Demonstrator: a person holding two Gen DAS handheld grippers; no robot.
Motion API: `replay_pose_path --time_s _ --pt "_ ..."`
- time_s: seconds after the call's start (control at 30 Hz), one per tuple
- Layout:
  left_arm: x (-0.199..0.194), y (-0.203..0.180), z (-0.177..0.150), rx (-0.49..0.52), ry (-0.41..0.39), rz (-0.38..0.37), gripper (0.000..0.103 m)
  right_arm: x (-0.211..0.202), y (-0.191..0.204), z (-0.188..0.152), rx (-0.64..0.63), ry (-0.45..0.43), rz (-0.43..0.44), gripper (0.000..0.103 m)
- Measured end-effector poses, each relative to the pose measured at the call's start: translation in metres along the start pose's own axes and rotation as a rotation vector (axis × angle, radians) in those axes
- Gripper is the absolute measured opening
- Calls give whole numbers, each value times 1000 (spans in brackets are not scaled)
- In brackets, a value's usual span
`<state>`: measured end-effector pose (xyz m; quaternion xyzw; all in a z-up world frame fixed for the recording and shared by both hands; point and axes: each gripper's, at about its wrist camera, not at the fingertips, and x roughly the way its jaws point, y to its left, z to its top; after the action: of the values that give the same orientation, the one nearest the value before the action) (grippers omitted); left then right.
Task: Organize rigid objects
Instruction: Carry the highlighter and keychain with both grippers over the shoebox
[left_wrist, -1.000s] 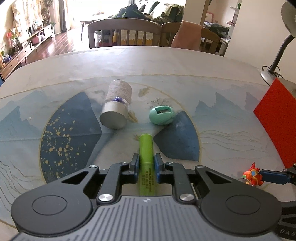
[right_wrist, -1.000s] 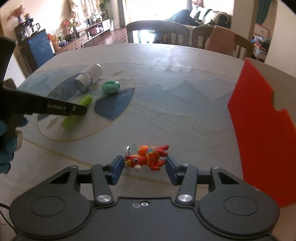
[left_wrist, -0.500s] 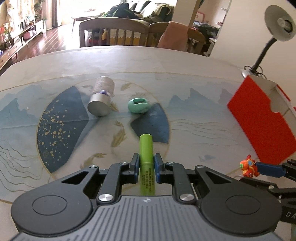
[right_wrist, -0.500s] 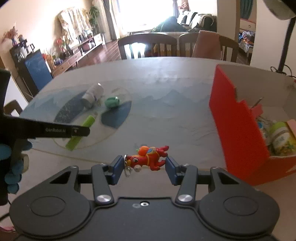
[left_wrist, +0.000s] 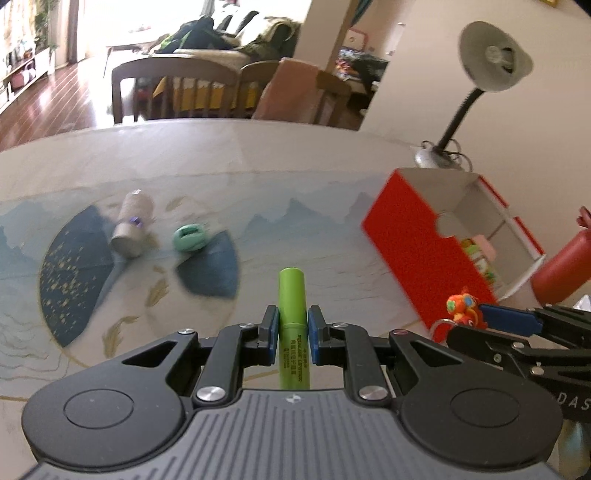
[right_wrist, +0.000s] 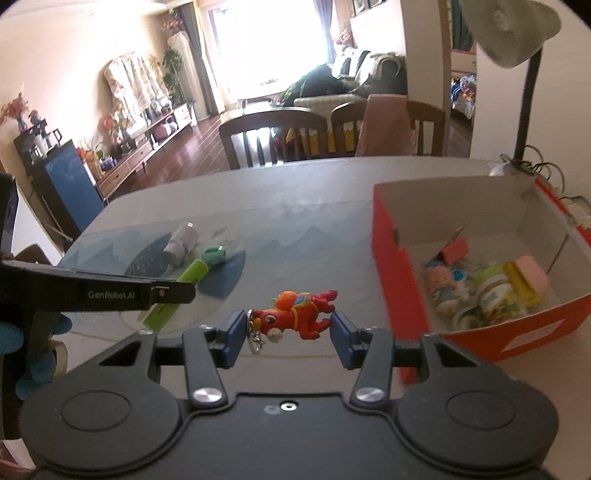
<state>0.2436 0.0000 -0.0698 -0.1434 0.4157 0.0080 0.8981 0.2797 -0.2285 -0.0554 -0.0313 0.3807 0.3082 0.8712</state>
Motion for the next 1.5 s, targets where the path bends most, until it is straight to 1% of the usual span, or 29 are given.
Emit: replay_pose_path --time_s 0.3,0.5,0.67,0.93,1.13,1.33,1.5 --pt "-6 -53 20 60 -43 -57 16 -26 -39 12 22 -55 -28 48" --pt "2 -93 34 92 -51 -89 16 -36 -75 18 40 -83 -66 48" --pt "13 -125 41 132 -56 -96 16 -41 -105 20 45 -99 -100 48" --pt "43 -172 51 192 -36 -97 16 -40 -147 21 48 -97 -145 48" --pt "70 -200 58 245 -24 -87 16 -30 -176 22 66 -73 -163 48" --pt "103 -218 70 278 2 -62 16 -15 -197 24 57 -48 -182 48" --pt "130 -228 83 289 19 -62 16 1 -211 24 47 -14 -191 48"
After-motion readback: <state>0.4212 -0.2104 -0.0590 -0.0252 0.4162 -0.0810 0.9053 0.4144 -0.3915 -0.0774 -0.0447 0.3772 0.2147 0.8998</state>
